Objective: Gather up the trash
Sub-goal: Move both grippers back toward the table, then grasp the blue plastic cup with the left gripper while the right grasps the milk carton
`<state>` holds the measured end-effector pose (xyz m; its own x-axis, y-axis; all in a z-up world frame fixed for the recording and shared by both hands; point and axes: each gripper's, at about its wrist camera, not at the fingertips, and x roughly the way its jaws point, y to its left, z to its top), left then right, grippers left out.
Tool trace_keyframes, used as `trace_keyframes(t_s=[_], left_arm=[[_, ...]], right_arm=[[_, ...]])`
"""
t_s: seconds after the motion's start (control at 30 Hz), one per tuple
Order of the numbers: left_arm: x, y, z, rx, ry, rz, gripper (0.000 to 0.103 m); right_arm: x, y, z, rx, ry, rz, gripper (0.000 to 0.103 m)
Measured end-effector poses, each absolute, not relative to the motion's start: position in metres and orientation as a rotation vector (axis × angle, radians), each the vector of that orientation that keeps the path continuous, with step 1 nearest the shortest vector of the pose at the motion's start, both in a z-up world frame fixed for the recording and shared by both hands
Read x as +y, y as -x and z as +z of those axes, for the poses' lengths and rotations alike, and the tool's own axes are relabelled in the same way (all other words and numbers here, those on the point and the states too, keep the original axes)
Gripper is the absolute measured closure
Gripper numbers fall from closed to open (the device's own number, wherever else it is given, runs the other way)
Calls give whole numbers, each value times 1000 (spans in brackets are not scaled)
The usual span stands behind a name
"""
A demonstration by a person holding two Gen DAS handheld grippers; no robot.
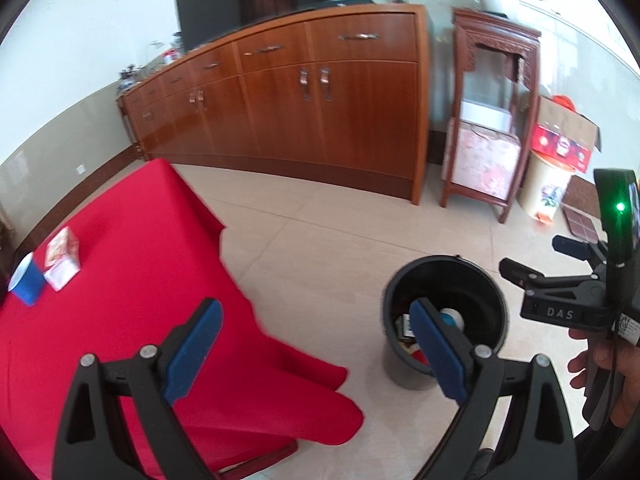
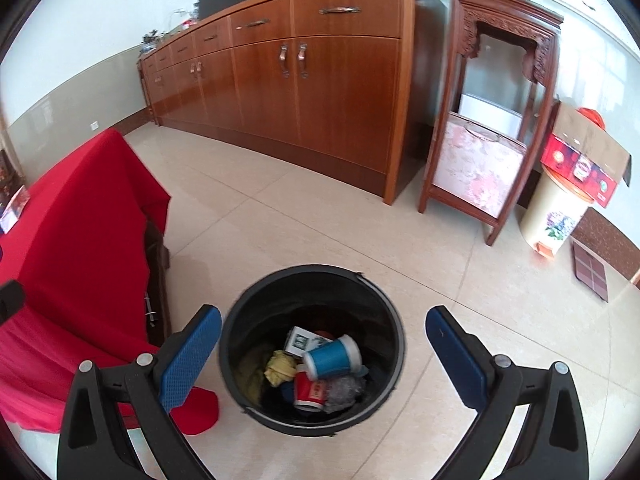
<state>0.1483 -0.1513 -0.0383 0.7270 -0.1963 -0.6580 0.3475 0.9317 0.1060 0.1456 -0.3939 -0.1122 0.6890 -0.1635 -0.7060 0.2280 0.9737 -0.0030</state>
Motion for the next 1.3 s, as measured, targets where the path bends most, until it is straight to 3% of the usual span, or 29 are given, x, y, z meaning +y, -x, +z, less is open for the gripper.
trace_keyframes(t_s=[0.63, 1.2, 1.3], left_arm=[[36, -137, -19, 656, -35, 57, 7], [173, -151, -19, 656, 42, 280, 7], [188, -167, -24, 684, 55, 283, 7]], right_arm=[[-222, -184, -87, 630, -9, 138, 0], [6, -260, -42, 695, 158, 469, 0], [45, -280, -46, 716, 218, 506, 8]])
